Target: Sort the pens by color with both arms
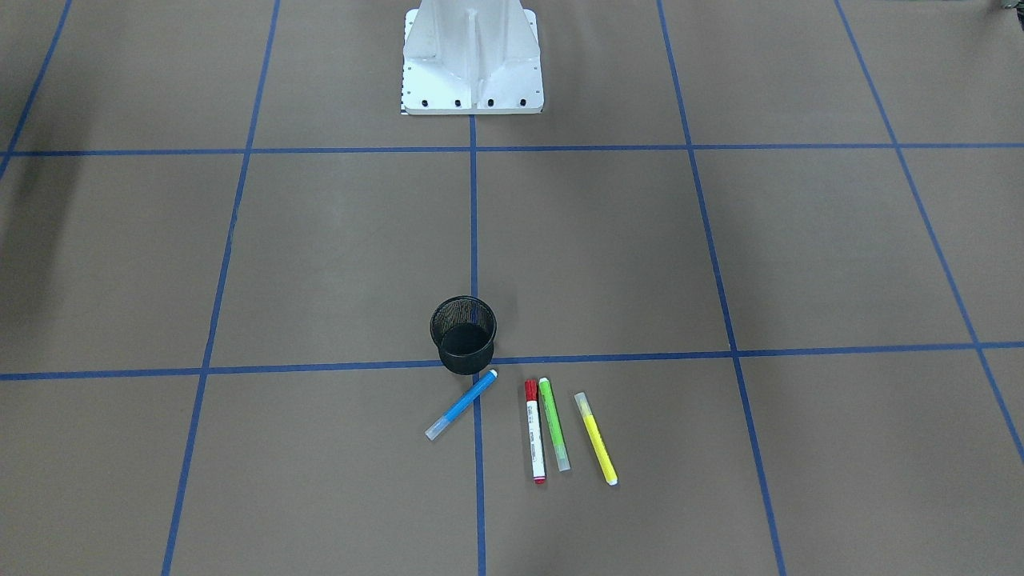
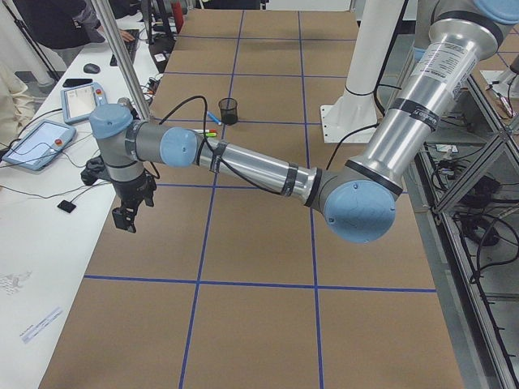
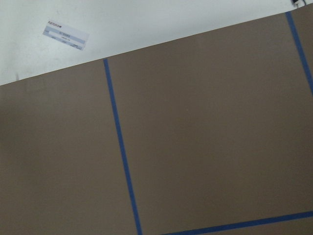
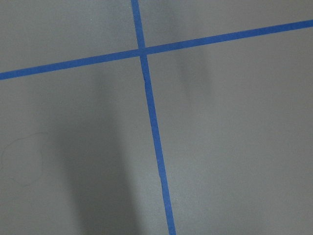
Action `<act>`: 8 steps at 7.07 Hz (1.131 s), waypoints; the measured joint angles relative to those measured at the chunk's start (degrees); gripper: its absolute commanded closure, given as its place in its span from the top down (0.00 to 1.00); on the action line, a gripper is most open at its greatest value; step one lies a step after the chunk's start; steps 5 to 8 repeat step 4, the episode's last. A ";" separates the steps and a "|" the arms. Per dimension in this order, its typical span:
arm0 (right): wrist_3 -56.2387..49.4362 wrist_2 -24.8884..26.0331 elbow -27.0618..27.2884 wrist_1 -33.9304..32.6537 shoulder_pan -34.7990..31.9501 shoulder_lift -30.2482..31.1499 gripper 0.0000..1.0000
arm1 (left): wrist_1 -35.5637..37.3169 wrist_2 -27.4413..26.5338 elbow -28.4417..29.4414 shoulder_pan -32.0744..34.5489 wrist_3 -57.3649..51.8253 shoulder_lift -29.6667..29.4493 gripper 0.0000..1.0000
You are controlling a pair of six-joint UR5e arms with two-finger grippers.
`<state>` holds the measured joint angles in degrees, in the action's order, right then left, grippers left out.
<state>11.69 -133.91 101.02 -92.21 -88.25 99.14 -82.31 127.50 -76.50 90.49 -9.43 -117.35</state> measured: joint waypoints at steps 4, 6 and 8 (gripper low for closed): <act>0.00 0.17 -0.20 -0.02 -0.07 0.36 1.00 | -0.63 0.11 -1.46 5.01 -9.47 12.29 1.00; 0.00 0.17 -0.20 -0.02 -0.07 0.36 1.00 | -0.63 0.11 -1.46 5.01 -9.47 12.29 1.00; 0.00 0.17 -0.20 -0.02 -0.07 0.36 1.00 | -0.63 0.11 -1.46 5.01 -9.47 12.29 1.00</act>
